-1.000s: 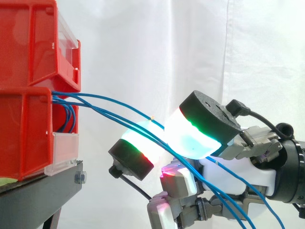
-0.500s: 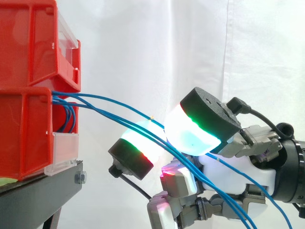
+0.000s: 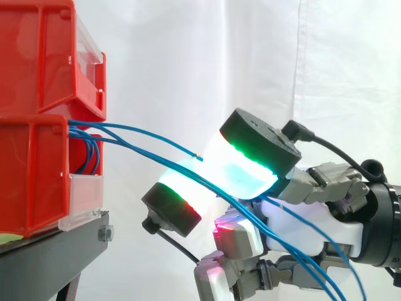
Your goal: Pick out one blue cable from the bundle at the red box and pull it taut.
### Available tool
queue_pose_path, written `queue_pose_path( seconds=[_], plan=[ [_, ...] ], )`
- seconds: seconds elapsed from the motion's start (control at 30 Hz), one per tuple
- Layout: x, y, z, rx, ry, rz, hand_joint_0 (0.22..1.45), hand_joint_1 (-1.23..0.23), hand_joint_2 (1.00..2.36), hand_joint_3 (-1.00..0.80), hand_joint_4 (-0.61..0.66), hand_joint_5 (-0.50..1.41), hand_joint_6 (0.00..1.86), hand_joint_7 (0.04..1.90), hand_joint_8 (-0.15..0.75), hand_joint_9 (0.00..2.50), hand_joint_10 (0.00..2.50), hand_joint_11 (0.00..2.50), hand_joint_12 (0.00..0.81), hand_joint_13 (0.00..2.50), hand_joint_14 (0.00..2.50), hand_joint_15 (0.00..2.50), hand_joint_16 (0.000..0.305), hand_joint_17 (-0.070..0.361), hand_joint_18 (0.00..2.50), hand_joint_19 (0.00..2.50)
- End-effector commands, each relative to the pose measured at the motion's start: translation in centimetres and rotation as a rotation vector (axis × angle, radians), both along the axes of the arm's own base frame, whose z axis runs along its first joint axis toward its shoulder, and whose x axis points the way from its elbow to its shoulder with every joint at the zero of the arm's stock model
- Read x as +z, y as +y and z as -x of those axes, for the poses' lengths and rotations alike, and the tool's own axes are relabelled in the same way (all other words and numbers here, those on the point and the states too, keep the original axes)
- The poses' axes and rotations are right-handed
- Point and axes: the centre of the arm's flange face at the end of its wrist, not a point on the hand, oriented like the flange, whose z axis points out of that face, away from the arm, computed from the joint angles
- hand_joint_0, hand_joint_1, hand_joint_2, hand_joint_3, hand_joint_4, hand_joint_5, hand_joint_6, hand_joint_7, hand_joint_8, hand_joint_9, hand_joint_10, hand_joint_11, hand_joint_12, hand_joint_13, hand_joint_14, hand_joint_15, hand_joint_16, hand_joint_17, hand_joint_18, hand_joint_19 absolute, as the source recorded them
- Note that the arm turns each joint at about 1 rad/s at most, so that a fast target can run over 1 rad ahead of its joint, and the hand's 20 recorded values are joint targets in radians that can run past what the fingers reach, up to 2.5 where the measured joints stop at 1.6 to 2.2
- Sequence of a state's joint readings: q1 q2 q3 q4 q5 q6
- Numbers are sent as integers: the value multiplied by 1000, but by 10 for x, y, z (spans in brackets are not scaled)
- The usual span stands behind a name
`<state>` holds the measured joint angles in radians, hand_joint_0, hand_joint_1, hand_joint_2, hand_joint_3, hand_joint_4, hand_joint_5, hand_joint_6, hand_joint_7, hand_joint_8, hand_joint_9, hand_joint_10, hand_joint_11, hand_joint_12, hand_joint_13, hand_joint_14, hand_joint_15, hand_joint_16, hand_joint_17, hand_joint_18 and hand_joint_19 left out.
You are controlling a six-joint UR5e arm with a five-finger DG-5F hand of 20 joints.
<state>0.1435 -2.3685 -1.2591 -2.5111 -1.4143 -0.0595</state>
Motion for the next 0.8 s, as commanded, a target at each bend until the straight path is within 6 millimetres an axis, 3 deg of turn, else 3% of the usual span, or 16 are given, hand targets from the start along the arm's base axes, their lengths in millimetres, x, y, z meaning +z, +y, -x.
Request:
queue_pose_path(
  seconds=[0.0,0.13,0.3,0.43,0.57,0.67,0.77],
  plan=[
    [1,-1,0,-1,-1,-1,731,-911,1000,-500,-5,-108,856,1149,345,1350,23,602,451,1100,24,600,62,139,921,760],
    [2,-1,0,-1,-3,-2,756,-942,1000,-500,-21,-111,862,1177,338,1338,24,609,448,1091,23,612,62,139,918,751],
    [2,-1,0,-1,-3,-2,760,-1008,1000,-500,-36,-128,894,1066,317,1270,25,614,438,1061,25,612,61,138,892,734],
    [2,-1,0,-1,-3,-2,719,-1036,1000,-500,26,-136,894,1047,308,1227,23,594,430,1032,24,611,62,140,874,723],
    [2,-1,0,-1,-3,-2,601,-1036,1000,-500,57,-142,891,1033,315,1204,21,598,437,1024,25,610,63,143,865,742],
    [2,-1,0,-1,-3,-2,553,-988,1000,-500,72,-140,886,1001,325,1234,21,583,447,1038,25,611,65,146,877,748],
    [2,-1,0,-1,-3,-2,518,-833,1000,-500,70,-122,863,1000,337,1312,22,576,458,1082,22,602,67,151,920,762]
  ],
)
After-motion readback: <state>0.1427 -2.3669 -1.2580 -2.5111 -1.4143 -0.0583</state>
